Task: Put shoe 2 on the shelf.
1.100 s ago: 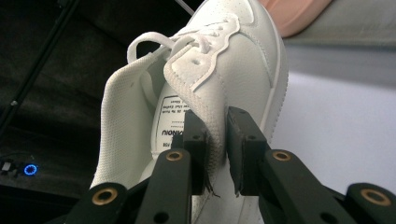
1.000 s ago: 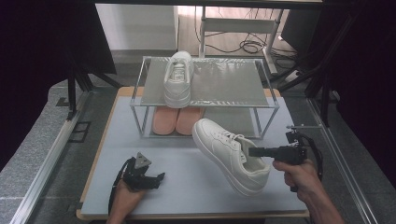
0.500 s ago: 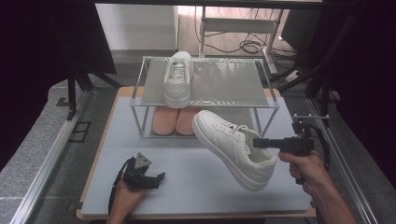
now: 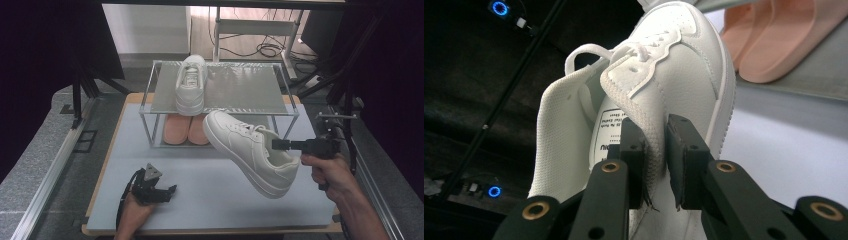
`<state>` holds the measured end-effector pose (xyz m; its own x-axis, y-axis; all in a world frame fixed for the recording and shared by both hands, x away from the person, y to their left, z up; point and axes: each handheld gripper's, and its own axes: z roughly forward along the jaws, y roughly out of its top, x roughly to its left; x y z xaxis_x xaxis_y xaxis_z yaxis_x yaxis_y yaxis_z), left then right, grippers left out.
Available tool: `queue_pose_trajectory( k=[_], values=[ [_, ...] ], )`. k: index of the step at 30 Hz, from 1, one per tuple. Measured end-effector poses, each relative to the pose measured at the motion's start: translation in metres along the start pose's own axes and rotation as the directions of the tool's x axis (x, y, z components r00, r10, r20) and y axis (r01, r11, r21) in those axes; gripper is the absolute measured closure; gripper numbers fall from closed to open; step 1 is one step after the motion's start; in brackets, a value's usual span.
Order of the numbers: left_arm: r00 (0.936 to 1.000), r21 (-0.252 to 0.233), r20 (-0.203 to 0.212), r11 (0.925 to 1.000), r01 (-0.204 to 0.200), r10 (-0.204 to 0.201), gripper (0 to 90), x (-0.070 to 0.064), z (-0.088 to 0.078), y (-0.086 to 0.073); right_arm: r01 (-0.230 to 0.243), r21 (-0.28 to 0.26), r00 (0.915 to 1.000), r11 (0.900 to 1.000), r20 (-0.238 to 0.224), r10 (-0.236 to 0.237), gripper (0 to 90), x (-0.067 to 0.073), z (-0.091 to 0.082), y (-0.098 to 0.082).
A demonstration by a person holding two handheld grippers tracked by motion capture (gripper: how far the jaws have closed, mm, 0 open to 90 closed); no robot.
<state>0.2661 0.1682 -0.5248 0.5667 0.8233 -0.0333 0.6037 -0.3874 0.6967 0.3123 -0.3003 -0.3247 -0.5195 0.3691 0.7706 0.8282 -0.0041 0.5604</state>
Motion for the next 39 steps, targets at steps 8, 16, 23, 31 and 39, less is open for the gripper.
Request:
queue_pose_trajectory(
  k=[8, 16, 23, 31, 39],
  values=[
    [1.0000, 0.001, 0.000, 1.0000, -0.001, 0.001, 13.8, 0.000, 0.000, 0.000, -0.004, -0.035, 1.0000, 0.999, 0.009, 0.004, 79.1, 0.006, -0.007, 0.013],
    [1.0000, 0.003, 0.000, 1.0000, -0.003, 0.003, 13.8, 0.000, 0.000, 0.000, -0.007, -0.075, 0.9984, 0.997, 0.056, 0.011, 79.3, 0.006, -0.012, 0.030],
    [1.0000, 0.003, -0.001, 1.0000, -0.003, 0.003, 13.8, 0.000, 0.000, 0.000, -0.018, -0.110, 0.9956, 0.994, 0.090, 0.028, 79.7, 0.002, -0.010, 0.048],
    [1.0000, 0.003, -0.001, 1.0000, -0.003, 0.003, 13.8, 0.000, 0.000, 0.000, -0.031, -0.149, 0.9896, 0.988, 0.134, 0.052, 79.8, -0.006, -0.003, 0.068],
    [1.0000, 0.002, -0.001, 1.0000, -0.002, 0.002, 13.8, 0.000, 0.000, 0.000, -0.023, -0.188, 0.9779, 0.982, 0.200, 0.061, 79.8, -0.015, 0.009, 0.087]
  ],
)
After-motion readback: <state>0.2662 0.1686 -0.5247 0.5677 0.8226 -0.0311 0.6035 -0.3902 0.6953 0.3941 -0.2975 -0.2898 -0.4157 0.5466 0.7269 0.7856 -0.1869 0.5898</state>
